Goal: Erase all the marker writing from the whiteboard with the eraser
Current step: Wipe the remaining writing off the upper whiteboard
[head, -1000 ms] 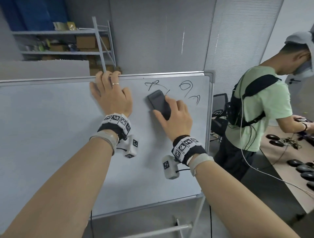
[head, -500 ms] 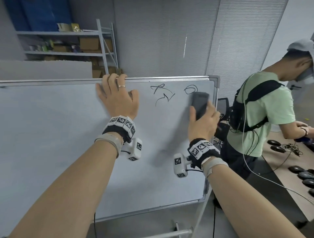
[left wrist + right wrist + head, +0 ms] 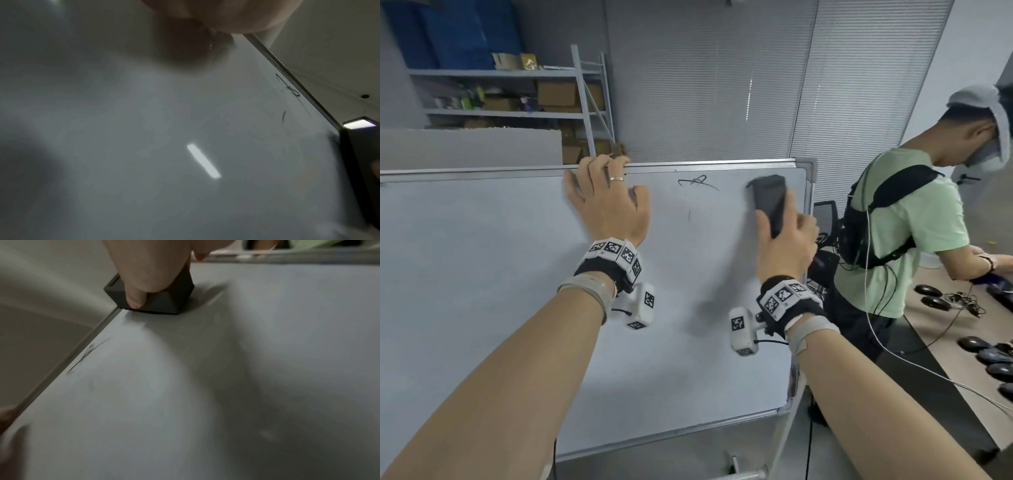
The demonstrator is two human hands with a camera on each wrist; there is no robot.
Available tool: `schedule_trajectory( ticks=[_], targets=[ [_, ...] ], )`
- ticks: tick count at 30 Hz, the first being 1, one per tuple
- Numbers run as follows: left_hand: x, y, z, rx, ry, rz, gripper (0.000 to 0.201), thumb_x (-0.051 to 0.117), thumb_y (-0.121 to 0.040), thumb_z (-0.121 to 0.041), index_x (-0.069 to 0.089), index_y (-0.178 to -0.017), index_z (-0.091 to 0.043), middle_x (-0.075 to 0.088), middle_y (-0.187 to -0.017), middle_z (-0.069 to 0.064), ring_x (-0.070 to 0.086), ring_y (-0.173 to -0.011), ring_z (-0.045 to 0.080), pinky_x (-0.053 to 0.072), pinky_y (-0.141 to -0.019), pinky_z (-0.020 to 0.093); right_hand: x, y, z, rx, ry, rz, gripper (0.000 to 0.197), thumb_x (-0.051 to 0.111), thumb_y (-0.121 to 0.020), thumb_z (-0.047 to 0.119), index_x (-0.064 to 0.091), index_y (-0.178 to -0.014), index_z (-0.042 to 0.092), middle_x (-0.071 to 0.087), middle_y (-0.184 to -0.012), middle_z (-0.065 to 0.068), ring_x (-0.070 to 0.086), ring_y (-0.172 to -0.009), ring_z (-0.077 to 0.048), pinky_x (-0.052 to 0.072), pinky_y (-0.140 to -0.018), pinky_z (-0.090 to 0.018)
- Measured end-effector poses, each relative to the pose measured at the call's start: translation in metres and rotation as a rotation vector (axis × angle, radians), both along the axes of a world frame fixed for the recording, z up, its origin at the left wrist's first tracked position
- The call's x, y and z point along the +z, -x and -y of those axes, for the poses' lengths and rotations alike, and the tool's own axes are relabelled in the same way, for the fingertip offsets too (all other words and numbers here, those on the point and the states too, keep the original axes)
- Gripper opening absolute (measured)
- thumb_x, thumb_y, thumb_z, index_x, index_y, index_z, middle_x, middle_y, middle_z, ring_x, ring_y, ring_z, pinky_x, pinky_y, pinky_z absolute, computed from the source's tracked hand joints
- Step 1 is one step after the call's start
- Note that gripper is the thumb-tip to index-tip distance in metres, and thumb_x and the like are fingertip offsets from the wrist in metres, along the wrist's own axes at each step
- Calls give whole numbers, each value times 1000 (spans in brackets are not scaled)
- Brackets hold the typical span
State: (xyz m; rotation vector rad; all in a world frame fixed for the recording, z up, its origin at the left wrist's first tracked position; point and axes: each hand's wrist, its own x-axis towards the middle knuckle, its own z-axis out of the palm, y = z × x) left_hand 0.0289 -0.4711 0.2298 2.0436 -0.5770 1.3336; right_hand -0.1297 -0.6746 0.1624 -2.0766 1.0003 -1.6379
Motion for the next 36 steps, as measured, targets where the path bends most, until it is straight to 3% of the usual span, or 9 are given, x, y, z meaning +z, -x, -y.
schedule_trajectory(
  ticks=[4, 9, 14, 19, 23, 25, 30, 36],
  targets=[
    [-3, -2, -2, 5, -19, 11, 43, 50, -81, -28, 57, -122, -18, 53, -128, 5, 42, -130, 30, 14, -119, 53, -5, 22, 29, -124, -85, 16, 62, 49, -99, 58, 39, -153, 30, 53, -117, -12, 53, -103, -29, 49, -92, -51],
    [-1, -5, -6, 1, -20, -5, 44, 50, -81, -28, 57, -123, -16, 52, -130, 5, 41, -131, 31, 13, -119, 55, 5, 5, 14, -75, -171, 74, 65, 53, -96, 60, 38, -153, 31, 51, -116, -9, 50, -106, -25, 48, -96, -48],
    [1, -8, -14, -13, -81, -4, 45, 47, -84, -30, 55, -126, -16, 51, -132, 7, 42, -130, 32, 13, -118, 57, 34, -26, -15, 75, -11, 106, 65, 60, -89, 62, 49, -145, 33, 53, -105, -4, 53, -94, -23, 51, -90, -47],
    [1, -6, -13, -51, -75, -12, 43, 45, -85, -28, 56, -125, -16, 52, -132, 5, 40, -132, 29, 12, -119, 57, 29, -55, -63, 207, 407, -50, 57, 65, -87, 58, 60, -136, 31, 55, -98, -5, 53, -87, -23, 43, -81, -38],
    [1, -9, -18, -70, -83, -33, 42, 31, -94, -26, 53, -130, -20, 49, -135, 2, 37, -135, 25, 10, -119, 56, 30, -58, -67, 185, 548, -134, 55, 60, -89, 62, 61, -136, 32, 56, -96, -4, 53, -85, -23, 41, -79, -38],
    [0, -9, -19, -78, -91, -32, 43, 28, -95, -27, 52, -130, -22, 48, -136, 1, 36, -135, 24, 9, -119, 57, 31, -51, -55, 133, 556, -153, 55, 57, -91, 63, 60, -137, 32, 57, -97, -4, 53, -86, -24, 41, -78, -38],
    [0, -2, -16, -97, -77, -47, 44, 29, -94, -27, 53, -131, -21, 48, -135, 1, 36, -136, 23, 8, -119, 57, 32, -39, -34, 2, 251, 12, 58, 61, -91, 58, 55, -142, 30, 57, -102, -9, 54, -92, -28, 42, -83, -39],
    [0, -6, -23, -89, -116, -64, 46, 29, -95, -28, 50, -136, -21, 46, -139, 1, 34, -138, 24, 9, -120, 57, 34, -56, -68, 213, 528, -131, 55, 60, -91, 57, 58, -139, 31, 55, -99, -6, 51, -88, -26, 42, -80, -39]
  ],
)
